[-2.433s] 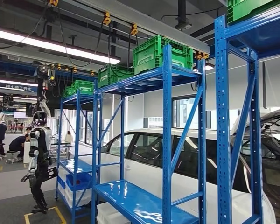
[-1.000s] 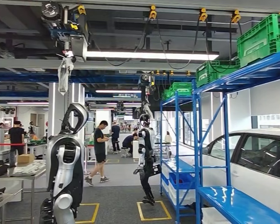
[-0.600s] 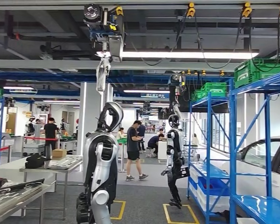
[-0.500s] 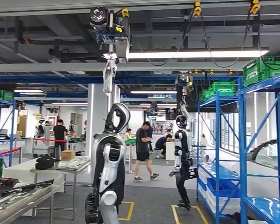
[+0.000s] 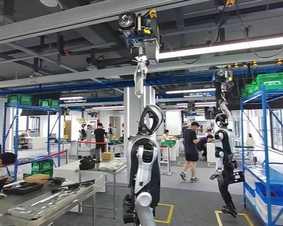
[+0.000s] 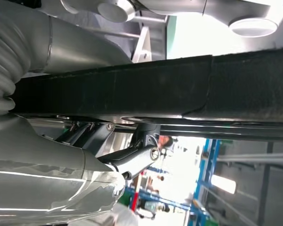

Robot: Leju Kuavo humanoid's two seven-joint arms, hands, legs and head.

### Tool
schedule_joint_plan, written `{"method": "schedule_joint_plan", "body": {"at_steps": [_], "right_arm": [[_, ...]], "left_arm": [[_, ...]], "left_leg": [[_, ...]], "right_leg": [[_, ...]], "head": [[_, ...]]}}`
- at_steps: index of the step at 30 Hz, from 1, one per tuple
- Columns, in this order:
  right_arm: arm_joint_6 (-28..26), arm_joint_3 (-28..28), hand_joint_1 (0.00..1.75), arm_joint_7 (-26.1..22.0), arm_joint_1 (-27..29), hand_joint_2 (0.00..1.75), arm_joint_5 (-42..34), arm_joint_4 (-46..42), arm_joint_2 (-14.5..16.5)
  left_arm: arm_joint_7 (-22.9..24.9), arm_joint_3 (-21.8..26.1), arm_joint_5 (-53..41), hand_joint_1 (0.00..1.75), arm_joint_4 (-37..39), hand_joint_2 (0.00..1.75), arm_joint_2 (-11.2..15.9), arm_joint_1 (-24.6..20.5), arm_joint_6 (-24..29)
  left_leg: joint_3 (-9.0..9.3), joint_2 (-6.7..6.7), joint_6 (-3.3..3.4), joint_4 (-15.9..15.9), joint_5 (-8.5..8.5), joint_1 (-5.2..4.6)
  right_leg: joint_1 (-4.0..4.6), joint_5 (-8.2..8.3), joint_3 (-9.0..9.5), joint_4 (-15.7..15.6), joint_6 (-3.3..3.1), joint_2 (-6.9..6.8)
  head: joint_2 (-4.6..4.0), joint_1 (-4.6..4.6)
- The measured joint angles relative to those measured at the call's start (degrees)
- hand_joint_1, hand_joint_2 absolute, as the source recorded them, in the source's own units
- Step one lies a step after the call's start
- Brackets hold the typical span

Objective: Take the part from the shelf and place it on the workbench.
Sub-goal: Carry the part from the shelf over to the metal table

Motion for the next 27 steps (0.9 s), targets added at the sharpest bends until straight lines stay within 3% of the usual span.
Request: {"method": "schedule_joint_plan", "body": {"at_steps": [1, 3, 4, 6, 7, 9, 10, 12, 13, 14, 16, 18, 19, 21, 22, 24, 25, 27], "right_arm": [[0.01, -0.01, 1.75, 0.02, -0.03, 1.75, 0.00, 0.04, 0.04], [0.02, 0.00, 1.75, 0.15, -0.21, 1.75, 0.00, 0.09, 0.12], [0.03, 0.01, 1.75, 0.27, -0.31, 1.75, 0.00, 0.13, 0.15], [0.05, 0.03, 1.75, 0.51, -0.54, 1.75, -0.04, 0.22, 0.23], [0.06, 0.04, 1.75, 0.57, -0.67, 1.75, -0.08, 0.25, 0.28], [0.06, 0.03, 1.75, 0.66, -0.88, 1.75, -0.17, 0.31, 0.33], [0.06, 0.03, 1.75, 0.68, -0.90, 1.75, -0.20, 0.40, 0.30], [0.06, 0.04, 1.75, 0.72, -0.81, 1.75, -0.21, 0.69, 0.18], [0.06, 0.05, 1.75, 0.74, -0.77, 1.75, -0.22, 0.81, 0.15], [0.06, 0.05, 1.75, 0.76, -0.75, 1.75, -0.22, 0.87, 0.14], [0.06, 0.04, 1.75, 0.78, -0.79, 1.75, -0.28, 0.90, 0.14], [0.06, 0.05, 1.75, 0.84, -0.86, 1.75, -0.36, 0.95, 0.13], [0.06, 0.05, 1.75, 0.89, -0.89, 1.75, -0.38, 0.99, 0.12], [0.06, 0.07, 1.75, 0.96, -0.96, 1.75, -0.40, 1.07, 0.17], [0.05, 0.08, 1.75, 0.97, -1.00, 1.75, -0.41, 1.08, 0.26], [0.03, 0.09, 1.75, 0.98, -1.15, 1.75, -0.45, 1.09, 0.44], [0.01, 0.09, 1.75, 0.99, -1.21, 1.75, -0.46, 1.11, 0.47], [-0.01, 0.10, 1.75, 1.04, -1.25, 1.75, -0.51, 1.16, 0.47]], "left_arm": [[-0.14, 0.01, 0.01, 0.00, 0.01, 1.75, -0.03, -0.04, -0.02], [-0.22, -0.01, 0.00, 0.00, 0.01, 1.75, -0.10, -0.24, -0.03], [-0.15, -0.01, -0.01, 0.00, 0.01, 1.75, -0.13, -0.30, -0.02], [0.10, -0.02, -0.07, 0.00, 0.00, 1.75, -0.13, -0.12, 0.04], [0.23, -0.02, -0.09, 0.00, 0.00, 1.75, -0.13, 0.03, 0.09], [0.35, -0.02, -0.13, 0.00, 0.00, 1.75, -0.12, 0.05, 0.16], [0.38, -0.02, -0.12, 0.00, 0.00, 1.75, -0.11, -0.05, 0.19], [0.56, -0.02, -0.10, 0.00, 0.00, 1.75, -0.11, -0.23, 0.21], [0.67, -0.02, -0.09, 0.00, 0.00, 1.75, -0.11, -0.23, 0.21], [0.77, -0.02, -0.09, 0.00, 0.00, 1.75, -0.11, -0.19, 0.21], [0.83, -0.02, -0.13, 0.00, 0.00, 1.75, -0.15, -0.10, 0.21], [0.85, -0.02, -0.19, 0.00, 0.00, 1.75, -0.38, -0.19, 0.20], [0.86, -0.02, -0.21, 0.00, 0.00, 1.75, -0.49, -0.21, 0.19], [0.86, -0.02, -0.22, 0.00, 0.00, 1.75, -0.53, -0.02, 0.19], [0.83, -0.02, -0.22, 0.00, 0.01, 1.75, -0.55, 0.15, 0.15], [0.68, -0.02, -0.20, 0.00, 0.02, 1.75, -0.58, 0.21, 0.05], [0.58, -0.02, -0.19, 0.00, 0.02, 1.75, -0.61, 0.09, -0.02], [0.41, -0.02, -0.16, 0.00, 0.02, 1.75, -0.61, -0.19, -0.17]], "left_leg": [[2.19, 1.31, -0.11, -4.04, 1.51, -0.08], [4.85, 3.26, 0.43, -9.39, 3.10, -0.44], [4.99, 3.43, 0.91, -9.96, 2.94, -0.72], [4.80, 2.23, 1.91, -10.08, 3.08, -0.86], [4.79, 1.65, 2.30, -10.15, 3.15, -0.86], [4.83, 0.55, 3.03, -10.28, 3.32, -0.72], [4.80, -0.11, 3.28, -10.27, 3.35, -0.78], [4.79, -1.68, 3.54, -10.25, 3.39, -1.02], [4.82, -2.55, 3.58, -10.23, 3.41, -1.16], [4.90, -3.37, 3.60, -10.22, 3.42, -1.28], [5.12, -5.04, 3.60, -10.20, 3.43, -1.38], [4.93, -6.52, 3.41, -10.08, 3.54, -1.38], [4.64, -7.19, 3.19, -10.07, 3.67, -1.22], [4.15, -8.38, 2.58, -10.18, 3.99, -0.91], [3.97, -7.85, 2.32, -10.02, 3.85, -0.97], [2.71, -4.92, 1.87, -7.45, 2.06, -1.17], [1.25, -3.10, 1.60, -4.46, 0.37, -1.16], [-2.36, -1.55, 1.03, 2.90, -2.81, -0.74]], "right_leg": [[0.05, -0.22, 0.15, 0.07, 0.32, -0.61], [0.34, -0.67, 0.38, 0.26, 1.03, -1.72], [0.50, -0.78, 0.48, 0.24, 1.34, -2.26], [0.38, -1.05, 0.76, 0.13, 1.97, -3.01], [0.19, -1.61, 0.72, 0.57, 2.25, -2.31], [-0.11, -4.36, -0.80, 4.50, 2.55, 0.69], [-0.15, -6.30, -2.50, 8.30, 2.48, 2.21], [-0.10, -8.96, -6.25, 15.87, 2.27, 3.43], [-0.03, -8.76, -7.18, 17.33, 2.10, 3.62], [0.08, -7.46, -7.05, 16.53, 1.85, 3.81], [0.32, -2.81, -4.17, 9.26, 1.08, 5.46], [0.31, 0.12, -1.61, 2.83, 0.49, 8.24], [0.31, 0.39, -1.17, 1.50, 0.43, 9.09], [0.28, 0.32, -0.93, 0.74, 0.51, 8.38], [0.16, 0.46, -0.78, 0.43, 0.41, 7.65], [-0.08, 0.75, -0.40, -0.21, 0.12, 6.00], [-0.04, 0.78, -0.29, -0.31, 0.04, 5.10], [0.02, 0.70, -0.32, -0.30, 0.03, 3.21]], "head": [[0.00, 0.00], [0.01, -0.02], [0.01, -0.04], [0.01, -0.07], [0.01, -0.07], [0.01, -0.06], [0.00, -0.07], [0.00, -0.07], [0.00, -0.07], [0.00, -0.07], [0.00, -0.07], [0.01, -0.05], [0.01, -0.04], [0.01, -0.04], [0.00, -0.04], [0.00, -0.03], [0.00, -0.02], [0.00, -0.02]]}}
